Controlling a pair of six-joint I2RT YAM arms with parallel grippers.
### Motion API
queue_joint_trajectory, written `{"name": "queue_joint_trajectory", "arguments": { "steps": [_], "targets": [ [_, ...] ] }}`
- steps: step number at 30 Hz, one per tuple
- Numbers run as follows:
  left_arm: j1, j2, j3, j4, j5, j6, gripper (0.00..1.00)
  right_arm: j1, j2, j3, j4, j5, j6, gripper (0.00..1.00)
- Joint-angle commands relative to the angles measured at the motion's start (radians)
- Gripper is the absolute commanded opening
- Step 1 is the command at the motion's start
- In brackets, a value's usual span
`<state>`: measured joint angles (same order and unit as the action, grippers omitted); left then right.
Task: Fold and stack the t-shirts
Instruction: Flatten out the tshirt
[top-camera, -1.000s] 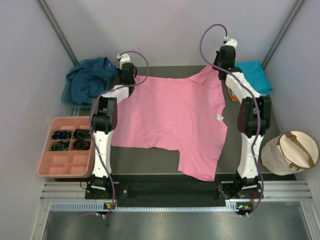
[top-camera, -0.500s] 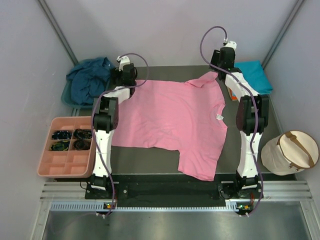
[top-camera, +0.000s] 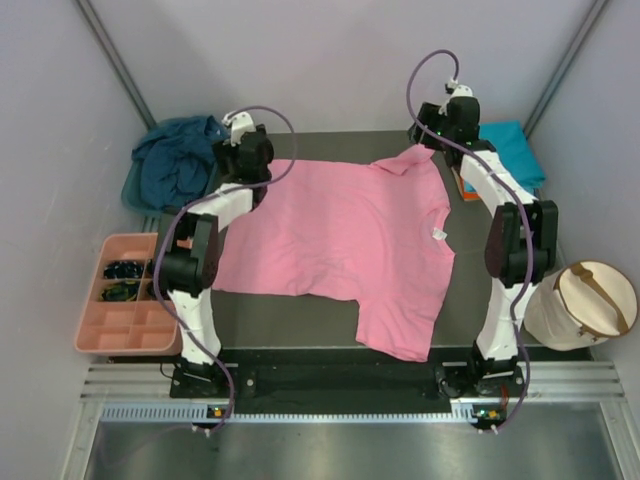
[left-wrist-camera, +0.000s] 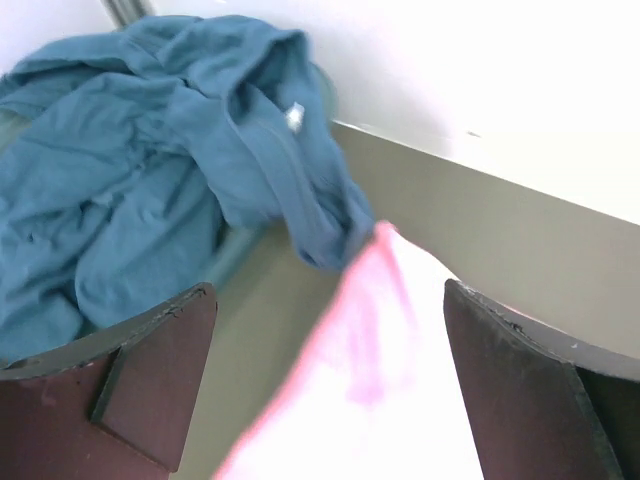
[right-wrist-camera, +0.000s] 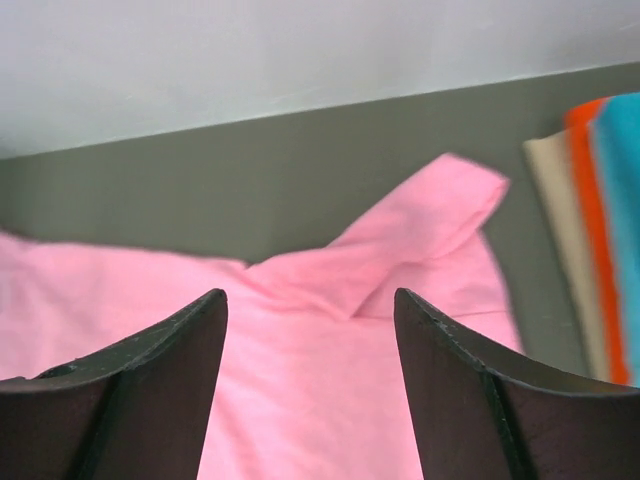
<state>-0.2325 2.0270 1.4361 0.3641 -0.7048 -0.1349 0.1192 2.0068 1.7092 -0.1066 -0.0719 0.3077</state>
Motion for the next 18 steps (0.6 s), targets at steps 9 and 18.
{"name": "queue_joint_trajectory", "arguments": {
  "steps": [9, 18],
  "targets": [
    [-0.197, -0.298, -0.397, -0.08, -0.065, -0.288, 0.99, 0.034, 0.193, 0.132, 0.001, -0.368, 0.283, 0.68],
    [-0.275, -0.275, -0.447, -0.159, -0.098, -0.339, 0.99, 0.034, 0.218, 0.138, -0.062, -0.276, 0.312, 0.68]
  ]
}}
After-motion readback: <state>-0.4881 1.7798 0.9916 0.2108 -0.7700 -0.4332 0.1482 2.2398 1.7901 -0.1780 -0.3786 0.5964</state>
